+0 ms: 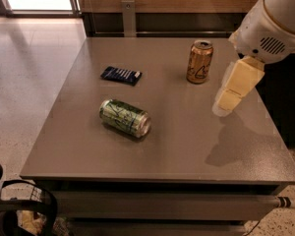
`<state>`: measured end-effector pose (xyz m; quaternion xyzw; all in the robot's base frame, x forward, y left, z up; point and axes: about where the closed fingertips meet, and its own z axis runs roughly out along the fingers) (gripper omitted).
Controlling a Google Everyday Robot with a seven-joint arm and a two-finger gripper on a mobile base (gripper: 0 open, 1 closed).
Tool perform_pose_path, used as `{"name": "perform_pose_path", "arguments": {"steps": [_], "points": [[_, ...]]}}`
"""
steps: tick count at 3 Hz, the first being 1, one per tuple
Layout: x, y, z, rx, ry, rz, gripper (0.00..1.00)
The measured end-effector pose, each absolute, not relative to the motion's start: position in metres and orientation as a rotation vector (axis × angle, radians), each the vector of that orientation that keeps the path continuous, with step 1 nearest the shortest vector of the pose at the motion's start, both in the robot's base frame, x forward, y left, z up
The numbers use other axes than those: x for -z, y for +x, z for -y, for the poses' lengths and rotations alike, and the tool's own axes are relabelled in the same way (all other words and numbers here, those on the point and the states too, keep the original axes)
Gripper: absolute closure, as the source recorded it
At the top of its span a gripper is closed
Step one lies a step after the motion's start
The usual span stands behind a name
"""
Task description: Place green can upright
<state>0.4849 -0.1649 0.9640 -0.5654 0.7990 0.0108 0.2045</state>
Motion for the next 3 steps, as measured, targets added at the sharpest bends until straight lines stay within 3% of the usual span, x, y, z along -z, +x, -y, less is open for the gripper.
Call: {"name": "perform_pose_path", "arguments": {"steps": [3], "points": [[-0.921,0.507,0.040,-0.038,-1.641,-2.379,0.00]]}}
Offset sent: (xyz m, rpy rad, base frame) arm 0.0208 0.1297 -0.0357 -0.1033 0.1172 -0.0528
